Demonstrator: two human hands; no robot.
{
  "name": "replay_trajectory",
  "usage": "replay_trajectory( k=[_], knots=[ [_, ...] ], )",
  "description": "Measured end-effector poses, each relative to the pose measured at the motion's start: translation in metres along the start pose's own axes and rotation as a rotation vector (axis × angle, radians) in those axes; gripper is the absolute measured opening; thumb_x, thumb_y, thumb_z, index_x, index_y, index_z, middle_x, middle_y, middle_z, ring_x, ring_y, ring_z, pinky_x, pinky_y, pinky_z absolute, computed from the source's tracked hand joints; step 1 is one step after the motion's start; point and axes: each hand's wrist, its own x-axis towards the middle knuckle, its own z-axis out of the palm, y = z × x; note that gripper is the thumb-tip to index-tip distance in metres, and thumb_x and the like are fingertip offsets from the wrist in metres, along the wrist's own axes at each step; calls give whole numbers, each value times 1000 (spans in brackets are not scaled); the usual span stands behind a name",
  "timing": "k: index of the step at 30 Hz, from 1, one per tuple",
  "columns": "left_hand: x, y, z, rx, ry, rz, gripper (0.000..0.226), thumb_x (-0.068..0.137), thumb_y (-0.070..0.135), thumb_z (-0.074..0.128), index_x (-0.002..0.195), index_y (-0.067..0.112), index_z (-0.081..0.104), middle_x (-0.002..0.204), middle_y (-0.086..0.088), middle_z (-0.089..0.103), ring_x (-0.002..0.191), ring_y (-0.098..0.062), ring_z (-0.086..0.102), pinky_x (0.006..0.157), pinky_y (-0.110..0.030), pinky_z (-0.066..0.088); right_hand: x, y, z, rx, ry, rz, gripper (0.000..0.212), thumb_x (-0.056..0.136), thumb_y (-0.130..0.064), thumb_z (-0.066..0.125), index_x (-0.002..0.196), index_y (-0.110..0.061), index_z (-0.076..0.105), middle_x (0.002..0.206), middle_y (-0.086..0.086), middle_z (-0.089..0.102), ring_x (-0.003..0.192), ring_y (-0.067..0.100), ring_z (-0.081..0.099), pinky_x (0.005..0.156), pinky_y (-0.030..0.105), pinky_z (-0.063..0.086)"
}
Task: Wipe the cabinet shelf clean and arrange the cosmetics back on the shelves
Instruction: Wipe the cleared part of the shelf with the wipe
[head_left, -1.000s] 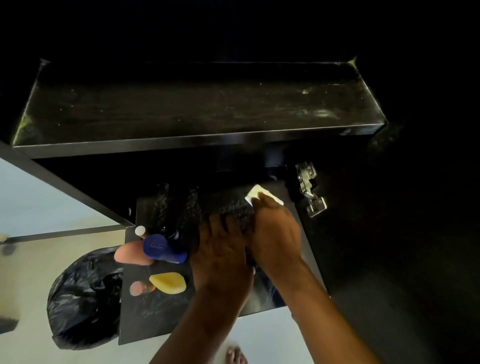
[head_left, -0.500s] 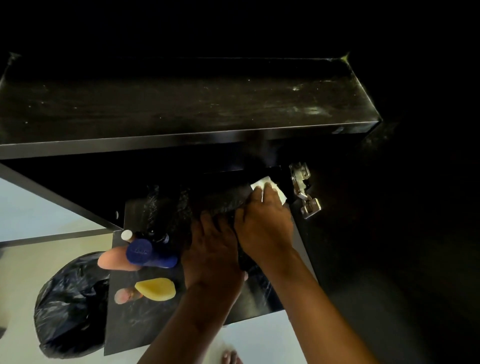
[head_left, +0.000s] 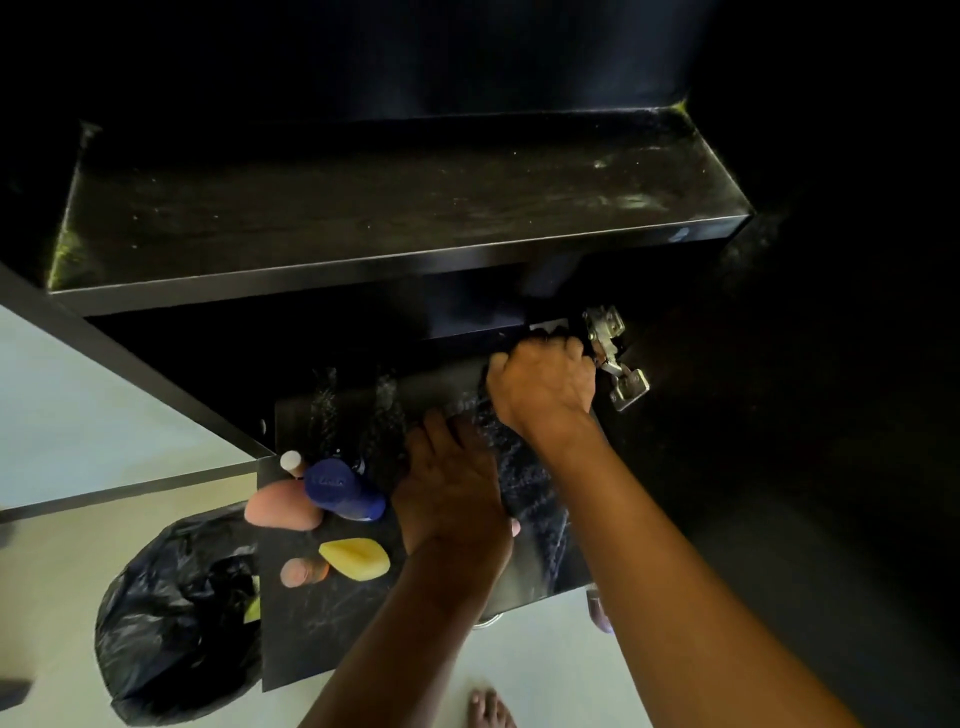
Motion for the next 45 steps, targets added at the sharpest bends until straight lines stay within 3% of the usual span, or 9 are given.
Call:
replay_trajectory(
  k=[9,13,19,24,30,32,36,40,45],
  knots=[
    [-3,5,9,-185,97,-59,115,84,43,74,159,4,-5,168,-20,1,156,-38,5,123,-47,29,4,8,6,9,17,-80,54,101,-42,32,129,-8,63,136,18,59,126,34,50,103,45,41],
    [-24,10,21,-224,150,-6,123,86,54,70,158,5,-18,168,-21,-12,157,-39,-4,128,-49,12,-1,5,14,6,22,-190,54,102,-41,34,144,-12,50,147,14,51,135,33,43,108,47,36],
    [-40,11,35,-258,191,-4,127,84,61,68,159,7,-19,169,-19,-11,157,-37,-3,129,-47,8,-52,23,28,104,7,-448,54,101,-37,39,154,-26,37,165,1,32,147,25,33,110,45,32],
    [-42,7,36,-240,208,-23,122,83,63,68,160,7,-7,168,-21,7,155,-37,11,126,-46,17,-34,33,25,10,84,-278,60,103,-41,38,157,-18,31,164,8,33,146,29,37,114,46,32],
    [-42,6,38,-214,262,-49,118,70,65,77,157,4,25,156,-23,39,143,-39,39,116,-49,37,-1,11,25,33,109,-391,57,98,-32,49,153,-20,40,156,8,44,143,28,41,114,45,35],
    [-42,5,39,-223,248,-45,123,68,65,79,160,9,19,160,-19,34,147,-35,34,119,-47,34,-21,17,31,71,74,-467,61,95,-29,52,154,-23,39,161,5,40,147,24,39,115,45,32],
    [-39,4,43,-238,271,-67,121,53,60,89,149,2,44,143,-23,53,130,-40,52,106,-50,47,-93,41,50,69,64,-375,66,93,-36,54,155,-15,40,161,15,39,149,30,39,124,50,25],
    [-40,8,39,-164,226,-83,126,58,70,82,153,3,33,154,-24,41,140,-40,41,114,-48,39,-101,58,46,2,16,-260,79,98,-39,53,163,-13,15,169,16,16,158,29,16,129,49,5],
    [-42,9,33,-163,225,-62,121,73,69,74,158,9,12,164,-18,22,150,-35,25,121,-45,31,-51,57,38,81,39,-295,82,98,-38,54,162,-11,12,170,17,13,158,30,11,129,44,9]
  ],
)
